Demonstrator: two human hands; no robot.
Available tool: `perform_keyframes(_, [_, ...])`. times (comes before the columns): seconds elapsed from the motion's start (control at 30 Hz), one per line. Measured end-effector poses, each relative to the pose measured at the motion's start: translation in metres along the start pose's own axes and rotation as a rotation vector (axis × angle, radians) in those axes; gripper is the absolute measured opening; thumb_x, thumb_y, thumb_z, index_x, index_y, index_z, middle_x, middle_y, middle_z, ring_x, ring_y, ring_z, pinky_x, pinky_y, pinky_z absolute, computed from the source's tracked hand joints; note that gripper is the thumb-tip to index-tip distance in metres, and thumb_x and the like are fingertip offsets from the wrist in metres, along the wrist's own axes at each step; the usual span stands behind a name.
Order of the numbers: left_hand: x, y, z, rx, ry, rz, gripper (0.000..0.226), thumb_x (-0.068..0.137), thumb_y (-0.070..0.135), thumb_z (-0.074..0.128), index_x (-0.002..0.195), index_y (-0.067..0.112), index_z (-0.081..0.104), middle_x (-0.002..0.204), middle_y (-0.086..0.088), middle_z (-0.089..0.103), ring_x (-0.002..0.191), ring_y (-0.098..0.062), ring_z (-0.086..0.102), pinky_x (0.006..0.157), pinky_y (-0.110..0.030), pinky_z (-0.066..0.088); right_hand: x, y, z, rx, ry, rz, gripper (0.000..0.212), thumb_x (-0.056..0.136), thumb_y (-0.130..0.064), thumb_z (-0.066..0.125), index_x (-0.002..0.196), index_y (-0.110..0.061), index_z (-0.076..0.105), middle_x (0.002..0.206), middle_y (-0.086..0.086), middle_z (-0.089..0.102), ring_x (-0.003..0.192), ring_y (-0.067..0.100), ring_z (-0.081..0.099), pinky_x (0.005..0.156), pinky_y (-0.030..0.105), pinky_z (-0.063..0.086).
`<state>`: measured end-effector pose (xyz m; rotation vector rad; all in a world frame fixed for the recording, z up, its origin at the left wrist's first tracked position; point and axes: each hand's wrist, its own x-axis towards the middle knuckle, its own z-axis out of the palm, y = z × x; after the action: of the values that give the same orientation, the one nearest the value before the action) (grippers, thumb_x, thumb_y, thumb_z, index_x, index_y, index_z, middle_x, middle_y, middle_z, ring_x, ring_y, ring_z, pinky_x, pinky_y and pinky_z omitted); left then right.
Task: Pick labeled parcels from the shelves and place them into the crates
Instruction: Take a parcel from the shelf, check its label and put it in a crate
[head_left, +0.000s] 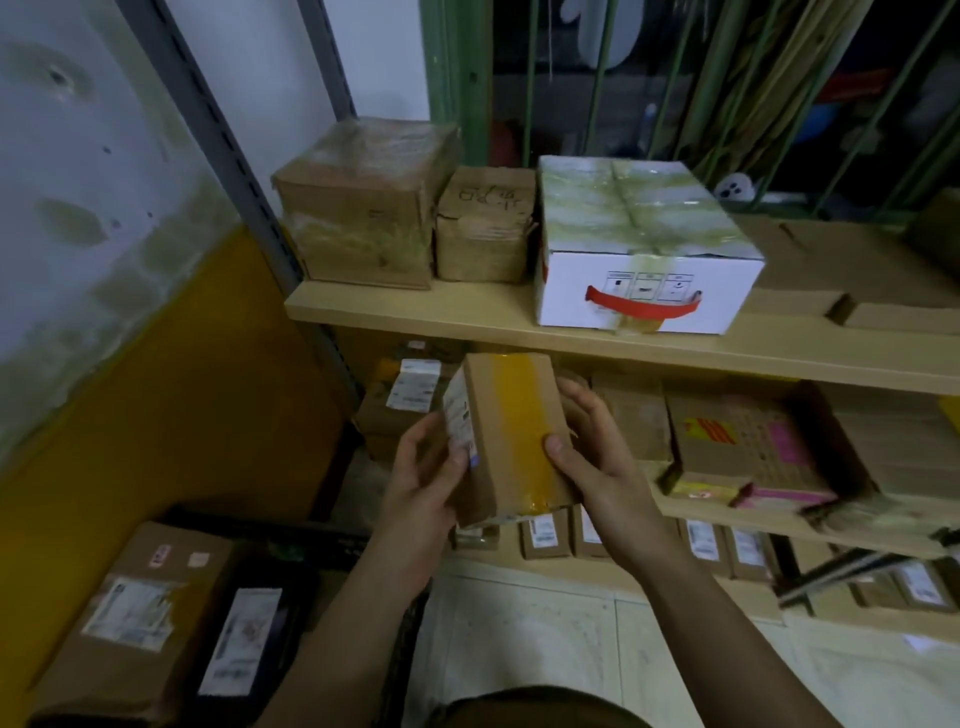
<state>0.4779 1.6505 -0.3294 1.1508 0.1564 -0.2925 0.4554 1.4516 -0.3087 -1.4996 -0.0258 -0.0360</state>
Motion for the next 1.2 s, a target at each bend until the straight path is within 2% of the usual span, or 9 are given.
perform_keyframes(0.13, [-0.007,-0.01,0.029,0.14,0.123,0.156,0.047,0.095,0.011,0.066,0.135,0.034,0.058,0.129,0.009,0.069,0.12,-0.013,0.065,0.096,-0.042,0.054,-0.011,0.003,-0.035,-0.16,0.173,-0.079,0.03,0.1,-0.013,0.061,0.126,-0.027,0.06,0.122,-0.011,0.062,0.112,0.013,0.062,0.07,0.032,0.061])
perform_keyframes(0.37, [-0.018,-0.027,0.073,0.278,0.121,0.233,0.043,0.095,0.009,0.066,0.135,0.024,0.06,0.127,0.01,0.069,0.119,-0.012,0.065,0.088,-0.035,0.059,-0.03,0.015,-0.088,-0.071,0.225,0.053,0.029,0.103,-0.005,0.05,0.124,-0.021,0.063,0.122,-0.005,0.067,0.11,0.019,0.065,0.082,0.04,0.059])
perform_keyframes(0.5, [-0.02,-0.041,0.089,0.232,0.09,0.196,0.046,0.093,0.013,0.069,0.135,0.023,0.055,0.128,0.003,0.069,0.118,-0.017,0.066,0.088,-0.038,0.059,-0.034,0.014,-0.108,-0.071,0.206,0.081,0.03,0.104,-0.001,0.048,0.122,-0.019,0.063,0.119,-0.01,0.068,0.106,0.014,0.067,0.075,0.026,0.056])
perform_keyframes(0.63, [-0.019,-0.057,0.089,0.156,0.011,0.019,0.045,0.087,0.029,0.067,0.127,0.028,0.045,0.127,0.003,0.068,0.121,-0.024,0.063,0.095,-0.052,0.056,-0.033,0.023,-0.117,-0.026,0.143,0.204,0.026,0.105,-0.013,0.049,0.124,-0.023,0.064,0.119,-0.007,0.07,0.105,0.012,0.068,0.074,0.025,0.054])
perform_keyframes(0.77, [-0.016,-0.071,0.076,0.212,0.112,-0.013,0.041,0.092,0.038,0.07,0.121,0.022,0.047,0.125,0.001,0.069,0.116,-0.025,0.066,0.079,-0.04,0.058,-0.03,0.032,-0.108,0.004,0.088,0.317,0.026,0.104,-0.024,0.053,0.127,-0.03,0.065,0.119,-0.014,0.07,0.108,0.005,0.067,0.072,0.02,0.055])
perform_keyframes(0.9, [0.004,-0.074,0.055,0.233,0.241,-0.005,0.035,0.096,0.023,0.065,0.125,0.014,0.046,0.125,-0.004,0.066,0.109,-0.022,0.068,0.065,-0.029,0.057,-0.024,0.045,-0.092,-0.058,-0.084,0.48,0.063,0.086,-0.052,0.073,0.142,-0.042,0.046,0.132,-0.015,0.057,0.114,0.008,0.063,0.087,0.036,0.061])
perform_keyframes(1.03, [0.031,-0.07,0.038,0.298,0.203,-0.027,0.036,0.098,0.02,0.063,0.127,0.014,0.042,0.125,-0.001,0.062,0.111,-0.017,0.066,0.071,-0.027,0.059,-0.013,0.079,-0.058,0.236,0.067,0.643,0.069,0.077,-0.03,0.085,0.135,-0.03,0.047,0.127,0.004,0.067,0.107,0.023,0.072,0.092,0.046,0.059])
perform_keyframes(1.13, [0.057,-0.065,0.024,0.344,0.189,-0.088,0.038,0.098,0.02,0.064,0.128,0.017,0.041,0.125,0.0,0.061,0.111,-0.015,0.066,0.071,-0.026,0.059,0.003,0.108,-0.032,0.52,0.222,0.669,0.082,0.07,-0.03,0.093,0.138,-0.02,0.048,0.13,0.01,0.068,0.111,0.028,0.071,0.098,0.046,0.055])
perform_keyframes(1.2, [0.077,-0.058,0.016,0.411,0.156,-0.108,0.037,0.098,0.022,0.066,0.127,0.021,0.044,0.126,0.001,0.063,0.109,-0.013,0.067,0.075,-0.027,0.059,0.021,0.118,-0.019,0.641,0.279,0.674,0.067,0.079,-0.026,0.087,0.137,-0.014,0.054,0.129,0.012,0.069,0.114,0.025,0.07,0.096,0.04,0.056])
